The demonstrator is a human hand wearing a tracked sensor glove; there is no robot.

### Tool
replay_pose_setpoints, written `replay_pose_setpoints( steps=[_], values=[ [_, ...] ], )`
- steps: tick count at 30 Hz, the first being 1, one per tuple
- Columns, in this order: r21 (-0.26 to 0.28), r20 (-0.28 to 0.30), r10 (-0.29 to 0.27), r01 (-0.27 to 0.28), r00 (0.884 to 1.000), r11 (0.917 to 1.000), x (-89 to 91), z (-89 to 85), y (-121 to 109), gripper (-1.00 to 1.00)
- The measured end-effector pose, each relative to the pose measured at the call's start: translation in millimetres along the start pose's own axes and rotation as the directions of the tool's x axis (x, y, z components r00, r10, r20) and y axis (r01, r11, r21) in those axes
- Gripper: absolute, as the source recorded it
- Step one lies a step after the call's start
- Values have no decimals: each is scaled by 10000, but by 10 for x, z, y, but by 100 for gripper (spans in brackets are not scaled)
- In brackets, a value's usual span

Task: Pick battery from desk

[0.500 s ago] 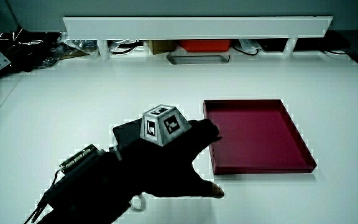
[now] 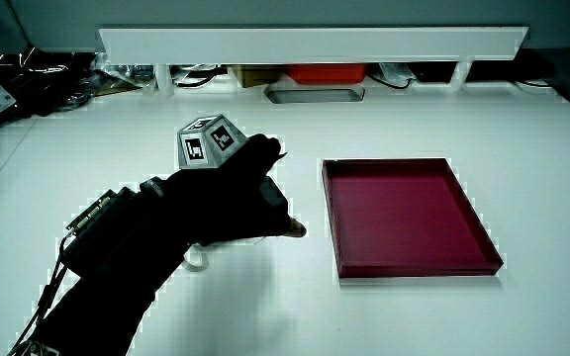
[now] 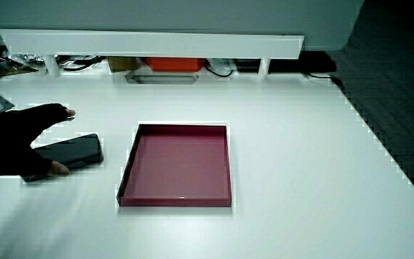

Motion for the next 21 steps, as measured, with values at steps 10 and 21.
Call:
replay_pose_setpoints(
  steps=[10,21],
  values=[
    [-625,49,1448,-1443,9894,9876,-327,-170,300,0],
    [-1475,60,2610,-2573,9653,9550,-674,-438,510,0]
  ],
)
